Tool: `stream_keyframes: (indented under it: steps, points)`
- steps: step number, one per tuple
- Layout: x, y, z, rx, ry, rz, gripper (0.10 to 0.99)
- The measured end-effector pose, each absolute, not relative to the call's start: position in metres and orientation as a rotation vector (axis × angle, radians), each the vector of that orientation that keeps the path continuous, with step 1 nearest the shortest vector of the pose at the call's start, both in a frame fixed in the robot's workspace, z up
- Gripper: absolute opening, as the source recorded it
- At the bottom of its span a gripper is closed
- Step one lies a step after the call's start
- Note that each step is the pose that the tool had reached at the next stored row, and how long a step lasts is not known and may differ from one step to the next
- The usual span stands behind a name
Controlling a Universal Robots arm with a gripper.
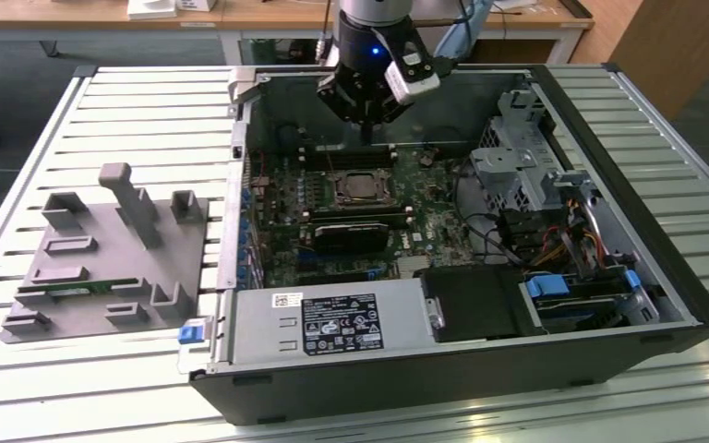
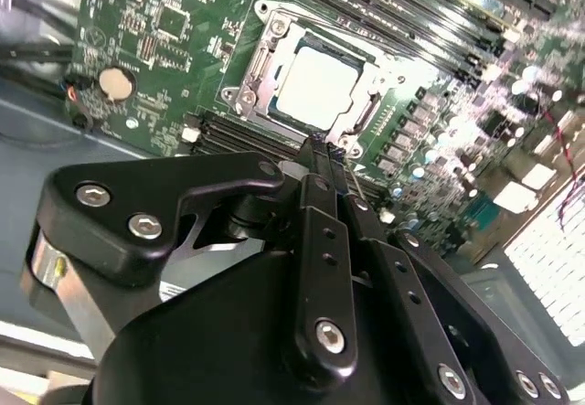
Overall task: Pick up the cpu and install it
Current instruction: 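Install the first cpu locking lever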
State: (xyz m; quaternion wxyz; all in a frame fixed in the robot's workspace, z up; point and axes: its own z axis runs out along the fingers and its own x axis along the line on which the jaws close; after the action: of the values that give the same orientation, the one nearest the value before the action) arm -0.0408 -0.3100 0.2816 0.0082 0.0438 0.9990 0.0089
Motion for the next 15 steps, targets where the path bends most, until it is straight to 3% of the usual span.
stream_keyframes:
  steps: [15]
  points:
    - [-0.056,-0.312,0.274,0.112,3.131,0.028,0.106]
